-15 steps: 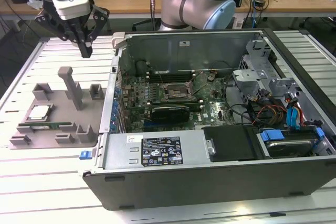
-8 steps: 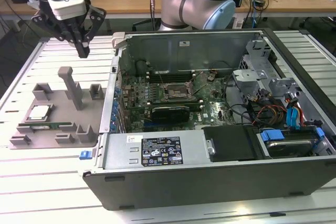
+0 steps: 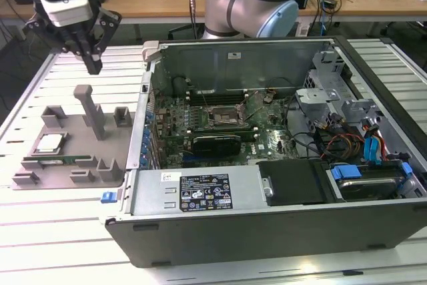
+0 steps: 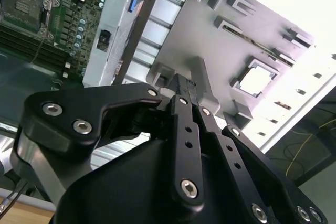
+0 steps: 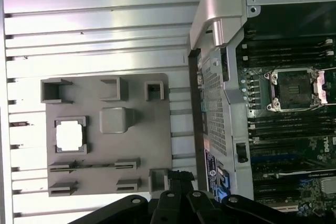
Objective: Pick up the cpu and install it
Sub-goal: 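Reach for the cpu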
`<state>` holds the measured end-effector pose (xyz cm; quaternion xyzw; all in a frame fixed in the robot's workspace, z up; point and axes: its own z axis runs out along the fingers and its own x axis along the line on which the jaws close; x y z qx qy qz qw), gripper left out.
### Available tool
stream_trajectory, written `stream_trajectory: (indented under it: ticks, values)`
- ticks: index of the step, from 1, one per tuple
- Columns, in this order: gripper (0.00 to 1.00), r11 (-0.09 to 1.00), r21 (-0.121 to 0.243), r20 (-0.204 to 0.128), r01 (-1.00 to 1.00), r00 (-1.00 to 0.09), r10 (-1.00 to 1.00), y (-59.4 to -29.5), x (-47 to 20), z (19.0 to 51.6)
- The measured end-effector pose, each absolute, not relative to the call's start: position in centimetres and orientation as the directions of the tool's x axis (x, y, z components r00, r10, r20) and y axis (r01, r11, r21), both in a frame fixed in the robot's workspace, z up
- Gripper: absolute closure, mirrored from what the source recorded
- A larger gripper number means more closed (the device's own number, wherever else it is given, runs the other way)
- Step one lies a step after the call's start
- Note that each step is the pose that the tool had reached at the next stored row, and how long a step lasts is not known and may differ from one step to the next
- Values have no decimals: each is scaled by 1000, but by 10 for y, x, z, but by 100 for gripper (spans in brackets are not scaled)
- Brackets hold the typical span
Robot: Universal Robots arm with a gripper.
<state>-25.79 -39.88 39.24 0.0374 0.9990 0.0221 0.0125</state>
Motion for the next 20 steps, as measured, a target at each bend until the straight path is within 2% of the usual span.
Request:
stream_trajectory:
  ticks: [20]
  values:
    - [89, 996, 45, -23, 74, -997, 75, -399, -315, 382]
